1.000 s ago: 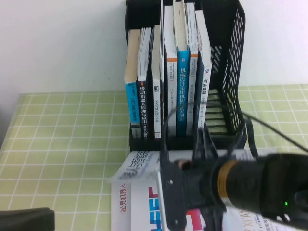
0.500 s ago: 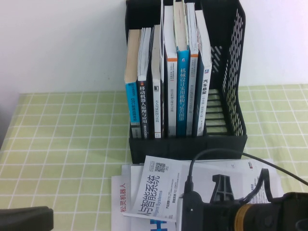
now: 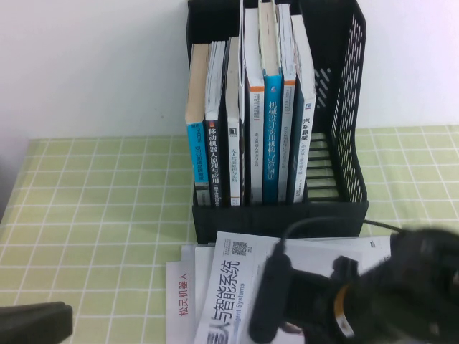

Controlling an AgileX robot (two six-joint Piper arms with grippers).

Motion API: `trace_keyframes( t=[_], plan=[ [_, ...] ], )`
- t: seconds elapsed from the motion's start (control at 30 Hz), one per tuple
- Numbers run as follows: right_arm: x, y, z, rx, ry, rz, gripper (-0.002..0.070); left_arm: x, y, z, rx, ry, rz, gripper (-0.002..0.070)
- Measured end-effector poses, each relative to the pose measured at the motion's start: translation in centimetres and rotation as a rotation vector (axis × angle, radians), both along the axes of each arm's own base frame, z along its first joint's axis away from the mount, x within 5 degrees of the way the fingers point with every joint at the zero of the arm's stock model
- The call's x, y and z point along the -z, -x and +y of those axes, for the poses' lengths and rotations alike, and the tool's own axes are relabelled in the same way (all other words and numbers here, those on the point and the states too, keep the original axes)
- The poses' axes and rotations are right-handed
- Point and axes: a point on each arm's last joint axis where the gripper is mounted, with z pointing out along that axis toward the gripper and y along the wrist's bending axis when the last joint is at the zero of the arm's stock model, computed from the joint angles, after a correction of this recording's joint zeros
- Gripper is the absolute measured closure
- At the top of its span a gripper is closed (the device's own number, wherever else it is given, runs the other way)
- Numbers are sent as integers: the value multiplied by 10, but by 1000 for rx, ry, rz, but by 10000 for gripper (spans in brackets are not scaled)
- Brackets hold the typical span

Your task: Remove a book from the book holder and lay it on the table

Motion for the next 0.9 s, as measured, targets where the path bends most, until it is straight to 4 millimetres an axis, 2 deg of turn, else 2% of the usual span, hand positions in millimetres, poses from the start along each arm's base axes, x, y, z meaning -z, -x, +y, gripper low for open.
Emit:
trace_keyframes(
  t=[0.07,0.1,0.17,0.2,0.23,0.3,0.4,0.47,0.57,0.7,0.8,0.9],
  plan=[
    [-25,5,8,-69,3,100,176,-1,-2,2,-19,-10,-23,678],
    [-41,10,13,-128,-9,159,213,-1,-4,3,-32,-18,-43,678],
    [-72,18,21,-263,-45,248,318,-3,-7,4,-52,-32,-90,678],
    [-88,22,25,-321,-74,281,396,-4,-9,5,-60,-39,-119,678],
    [-105,24,28,-364,-111,289,482,-6,-10,6,-66,-45,-147,678],
    [-132,24,31,-395,-164,251,587,-8,-12,7,-77,-62,-187,678],
    [-171,20,22,-379,-197,116,653,-8,-11,10,-91,-80,-228,678],
    [-191,16,7,-333,-197,20,666,-5,-7,12,-102,-78,-252,678],
    [-216,12,-29,-238,-187,-118,673,4,5,16,-123,-63,-304,678],
    [-240,24,-89,-52,-239,-226,677,21,22,24,-164,-46,-403,678],
    [-238,46,-123,23,-292,-269,678,38,29,28,-196,-34,-465,678],
    [-216,67,-141,53,-364,-298,678,65,20,28,-226,-39,-433,678]
  ],
)
